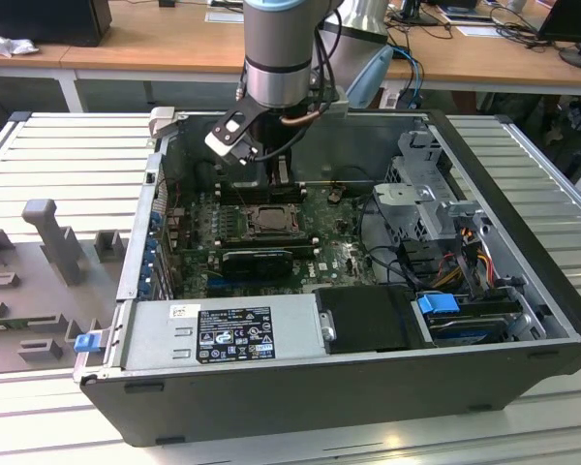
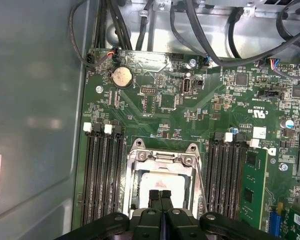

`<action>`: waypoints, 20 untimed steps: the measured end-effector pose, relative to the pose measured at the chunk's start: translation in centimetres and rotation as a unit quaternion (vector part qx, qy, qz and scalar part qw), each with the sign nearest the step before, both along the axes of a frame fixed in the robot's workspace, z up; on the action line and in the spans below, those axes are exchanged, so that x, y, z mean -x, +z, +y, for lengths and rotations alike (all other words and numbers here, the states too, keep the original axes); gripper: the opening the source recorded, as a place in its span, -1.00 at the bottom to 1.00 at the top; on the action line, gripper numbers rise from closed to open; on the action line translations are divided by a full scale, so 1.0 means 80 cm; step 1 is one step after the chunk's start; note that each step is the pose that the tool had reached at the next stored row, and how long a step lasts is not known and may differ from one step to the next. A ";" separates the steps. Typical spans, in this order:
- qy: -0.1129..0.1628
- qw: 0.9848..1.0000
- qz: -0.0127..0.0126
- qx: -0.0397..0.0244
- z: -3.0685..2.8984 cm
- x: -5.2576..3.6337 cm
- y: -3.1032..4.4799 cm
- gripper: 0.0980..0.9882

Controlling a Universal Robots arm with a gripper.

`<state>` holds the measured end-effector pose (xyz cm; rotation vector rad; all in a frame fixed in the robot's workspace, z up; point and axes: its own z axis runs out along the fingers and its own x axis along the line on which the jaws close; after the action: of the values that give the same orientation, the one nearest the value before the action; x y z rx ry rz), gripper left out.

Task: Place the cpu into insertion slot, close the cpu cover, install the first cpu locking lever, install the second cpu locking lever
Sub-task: 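Install the first cpu locking lever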

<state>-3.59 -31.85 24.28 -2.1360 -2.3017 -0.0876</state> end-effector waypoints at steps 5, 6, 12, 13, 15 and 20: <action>0.000 1.000 0.000 0.000 0.0000 0.000 0.0034 -0.98; 0.000 1.000 0.000 0.000 0.0000 0.000 0.0042 -0.98; 0.000 1.000 0.000 0.000 0.0000 0.000 0.0069 -0.98; 0.000 1.000 0.000 0.000 0.0000 0.000 0.0073 -0.98; 0.000 1.000 0.000 0.000 0.0000 0.000 0.0087 -0.98; 0.000 1.000 0.000 0.000 0.0000 0.000 0.0138 -0.98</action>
<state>-3.59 -31.85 25.39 -2.1362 -2.3015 -0.0875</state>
